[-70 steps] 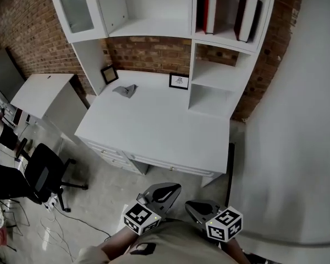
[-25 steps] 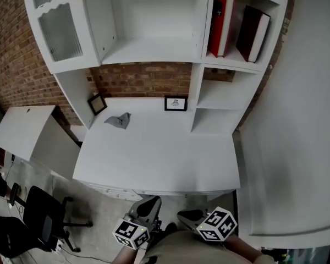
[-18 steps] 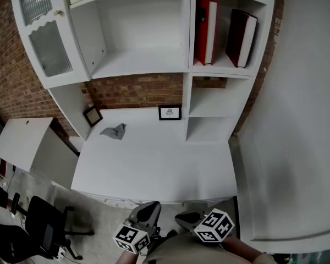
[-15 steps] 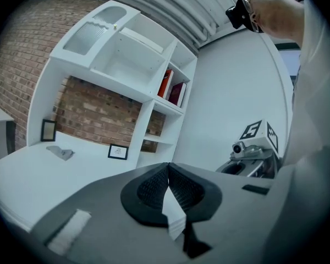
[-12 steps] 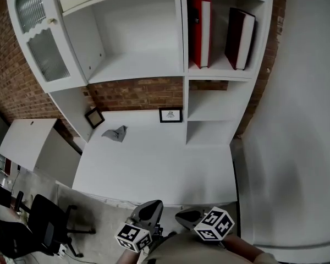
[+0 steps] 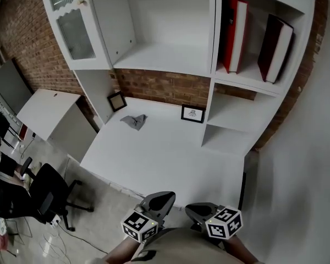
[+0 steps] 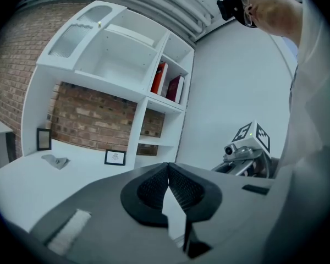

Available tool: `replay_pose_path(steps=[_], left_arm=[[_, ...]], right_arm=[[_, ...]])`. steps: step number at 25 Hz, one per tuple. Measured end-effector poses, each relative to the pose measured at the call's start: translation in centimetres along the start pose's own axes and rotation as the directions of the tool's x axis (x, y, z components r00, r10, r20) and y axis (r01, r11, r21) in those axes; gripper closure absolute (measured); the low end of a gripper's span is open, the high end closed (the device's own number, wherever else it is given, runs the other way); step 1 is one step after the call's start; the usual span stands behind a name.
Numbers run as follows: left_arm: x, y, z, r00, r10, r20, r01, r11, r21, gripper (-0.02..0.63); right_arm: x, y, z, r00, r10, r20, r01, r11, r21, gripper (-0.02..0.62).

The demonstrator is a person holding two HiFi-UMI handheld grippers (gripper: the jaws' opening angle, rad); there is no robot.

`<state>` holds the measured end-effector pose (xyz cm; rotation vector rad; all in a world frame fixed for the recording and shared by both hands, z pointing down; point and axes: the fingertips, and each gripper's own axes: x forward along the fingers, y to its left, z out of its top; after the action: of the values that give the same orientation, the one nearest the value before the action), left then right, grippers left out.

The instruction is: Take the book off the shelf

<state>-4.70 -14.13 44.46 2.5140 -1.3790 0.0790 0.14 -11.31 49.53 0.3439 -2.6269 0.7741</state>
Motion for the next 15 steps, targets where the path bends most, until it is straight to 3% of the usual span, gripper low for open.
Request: replay_pose_path(steps=[8,15], left_arm=[[-0.6,1.2,0.5,0.993,0.115,0.021,-0.114,0.993,-0.032,0.601],[-4.8,3.6,-0.1,0.973,0.226,0.047,-0.223,0.973,-0.065,0.601]], right_arm=[[0.7,-0.6,1.0,0.995,0.086,-0.041,-0.087,0.996,-0.017,0.589],[4.0,2.1,0.9,0.980,0.165,-0.115,-0.174,0.982,-0.069,0.589]])
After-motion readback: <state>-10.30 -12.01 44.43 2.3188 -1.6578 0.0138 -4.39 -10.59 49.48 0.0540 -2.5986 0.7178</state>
